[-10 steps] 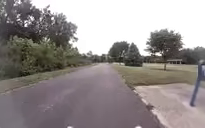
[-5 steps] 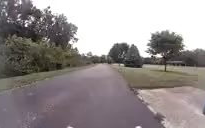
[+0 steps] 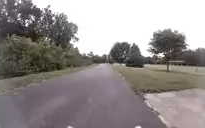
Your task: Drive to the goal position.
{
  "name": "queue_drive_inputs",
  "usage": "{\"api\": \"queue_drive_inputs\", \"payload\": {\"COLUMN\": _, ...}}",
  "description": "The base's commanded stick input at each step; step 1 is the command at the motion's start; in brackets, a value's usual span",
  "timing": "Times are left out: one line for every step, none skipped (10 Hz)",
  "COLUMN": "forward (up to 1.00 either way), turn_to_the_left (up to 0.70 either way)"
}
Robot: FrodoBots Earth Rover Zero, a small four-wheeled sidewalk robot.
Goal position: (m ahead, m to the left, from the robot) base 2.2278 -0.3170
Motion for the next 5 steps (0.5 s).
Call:
{"api": "queue_drive_inputs", "payload": {"forward": 0.7, "turn_to_the_left": -0.12}}
{"api": "queue_drive_inputs", "payload": {"forward": 0.7, "turn_to_the_left": -0.1}}
{"api": "queue_drive_inputs", "payload": {"forward": 0.7, "turn_to_the_left": -0.08}}
{"api": "queue_drive_inputs", "payload": {"forward": 0.7, "turn_to_the_left": -0.06}}
{"api": "queue_drive_inputs", "payload": {"forward": 0.7, "turn_to_the_left": -0.04}}
